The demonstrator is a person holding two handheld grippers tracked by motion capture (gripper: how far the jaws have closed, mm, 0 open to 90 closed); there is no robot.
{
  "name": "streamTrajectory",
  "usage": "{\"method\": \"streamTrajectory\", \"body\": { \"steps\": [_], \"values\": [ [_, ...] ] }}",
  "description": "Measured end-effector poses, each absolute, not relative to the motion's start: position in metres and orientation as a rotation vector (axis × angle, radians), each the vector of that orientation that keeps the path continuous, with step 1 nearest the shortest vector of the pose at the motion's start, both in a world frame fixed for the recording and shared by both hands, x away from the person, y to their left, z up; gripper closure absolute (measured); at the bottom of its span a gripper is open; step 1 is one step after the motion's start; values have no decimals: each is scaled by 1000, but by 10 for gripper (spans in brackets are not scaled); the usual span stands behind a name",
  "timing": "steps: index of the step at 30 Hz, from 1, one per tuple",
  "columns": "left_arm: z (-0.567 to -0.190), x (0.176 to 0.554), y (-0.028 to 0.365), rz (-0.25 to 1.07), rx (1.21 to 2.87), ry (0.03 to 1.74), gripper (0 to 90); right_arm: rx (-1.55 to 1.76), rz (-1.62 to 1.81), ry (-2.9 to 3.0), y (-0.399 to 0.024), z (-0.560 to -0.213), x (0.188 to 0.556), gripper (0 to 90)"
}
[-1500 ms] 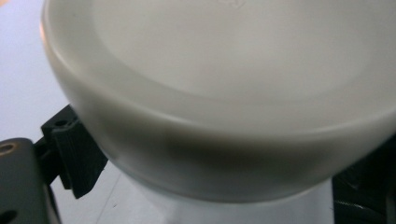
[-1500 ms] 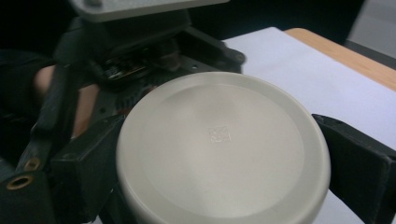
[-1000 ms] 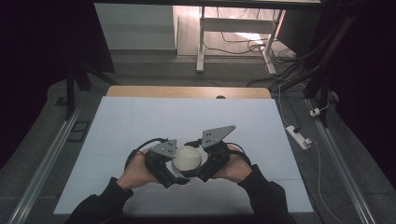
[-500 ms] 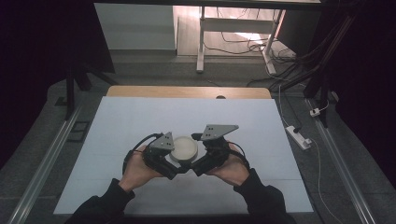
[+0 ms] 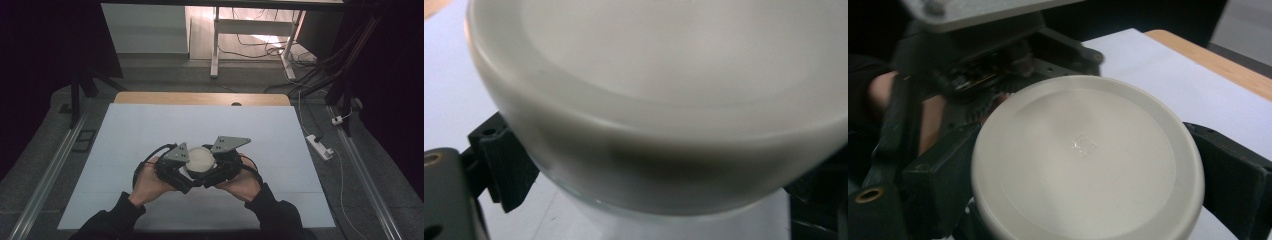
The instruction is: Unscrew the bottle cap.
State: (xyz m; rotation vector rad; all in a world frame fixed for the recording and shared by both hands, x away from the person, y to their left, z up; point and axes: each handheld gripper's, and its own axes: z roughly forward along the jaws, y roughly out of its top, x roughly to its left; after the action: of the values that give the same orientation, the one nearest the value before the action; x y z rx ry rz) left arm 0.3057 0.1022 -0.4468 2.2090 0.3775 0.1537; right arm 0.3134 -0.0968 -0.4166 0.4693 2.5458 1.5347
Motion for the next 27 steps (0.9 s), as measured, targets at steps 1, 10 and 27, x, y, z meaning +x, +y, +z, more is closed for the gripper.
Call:
{"method": "streamTrajectory", "body": {
  "steps": [1,10,27],
  "values": [
    [-447,306,102,154,2209,377,75,446,1544,2561,-98,-416,314,74],
    [-449,307,105,11,2214,209,75,249,1597,2692,-102,-415,317,75],
    [-452,308,104,43,2236,233,75,251,1607,2668,-104,-411,316,75]
  ]
}}
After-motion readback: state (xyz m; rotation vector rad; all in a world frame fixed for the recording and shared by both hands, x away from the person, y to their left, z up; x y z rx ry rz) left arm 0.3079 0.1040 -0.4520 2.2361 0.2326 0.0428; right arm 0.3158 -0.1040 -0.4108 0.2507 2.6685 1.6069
